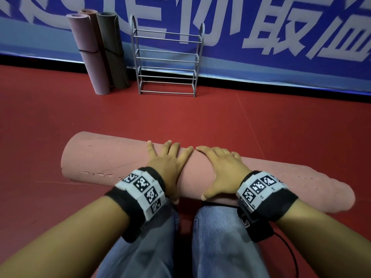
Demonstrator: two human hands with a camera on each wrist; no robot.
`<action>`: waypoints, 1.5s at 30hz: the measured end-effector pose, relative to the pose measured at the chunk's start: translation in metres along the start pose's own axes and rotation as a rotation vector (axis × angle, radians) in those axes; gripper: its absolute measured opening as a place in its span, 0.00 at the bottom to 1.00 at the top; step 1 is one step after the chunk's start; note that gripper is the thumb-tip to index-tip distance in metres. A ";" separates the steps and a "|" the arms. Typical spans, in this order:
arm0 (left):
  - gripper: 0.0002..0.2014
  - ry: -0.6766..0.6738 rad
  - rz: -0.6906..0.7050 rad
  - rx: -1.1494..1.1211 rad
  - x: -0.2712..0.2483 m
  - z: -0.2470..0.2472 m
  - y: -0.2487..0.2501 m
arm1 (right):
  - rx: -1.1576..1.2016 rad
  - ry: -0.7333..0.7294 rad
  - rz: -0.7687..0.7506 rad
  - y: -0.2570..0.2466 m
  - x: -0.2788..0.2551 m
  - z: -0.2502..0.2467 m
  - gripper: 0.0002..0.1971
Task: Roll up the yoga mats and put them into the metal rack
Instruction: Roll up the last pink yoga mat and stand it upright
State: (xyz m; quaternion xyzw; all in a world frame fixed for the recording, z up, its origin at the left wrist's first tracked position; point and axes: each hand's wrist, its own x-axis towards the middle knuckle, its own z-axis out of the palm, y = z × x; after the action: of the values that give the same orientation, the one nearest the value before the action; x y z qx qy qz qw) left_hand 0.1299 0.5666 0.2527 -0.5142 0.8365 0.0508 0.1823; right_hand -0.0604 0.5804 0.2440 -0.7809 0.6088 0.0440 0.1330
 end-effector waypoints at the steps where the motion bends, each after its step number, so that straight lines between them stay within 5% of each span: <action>1: 0.74 0.012 -0.015 0.005 -0.002 0.004 0.003 | 0.017 -0.002 -0.009 0.001 0.002 -0.001 0.65; 6: 0.73 0.040 -0.040 0.015 0.006 0.005 0.003 | 0.016 0.011 -0.039 0.004 0.008 -0.001 0.63; 15: 0.69 -0.046 -0.016 -0.039 0.031 -0.009 -0.007 | -0.178 -0.056 0.027 -0.007 0.000 0.013 0.74; 24: 0.73 0.098 -0.018 0.000 0.017 0.023 -0.010 | -0.132 0.023 0.026 -0.004 0.010 0.018 0.71; 45: 0.57 0.172 0.025 0.086 -0.024 -0.019 -0.003 | -0.180 -0.021 -0.056 -0.006 -0.030 -0.024 0.66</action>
State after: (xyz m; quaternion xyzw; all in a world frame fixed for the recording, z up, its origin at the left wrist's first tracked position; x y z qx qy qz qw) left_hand 0.1374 0.5807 0.2790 -0.4979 0.8568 -0.0272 0.1311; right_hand -0.0648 0.6033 0.2743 -0.8060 0.5787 0.1030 0.0701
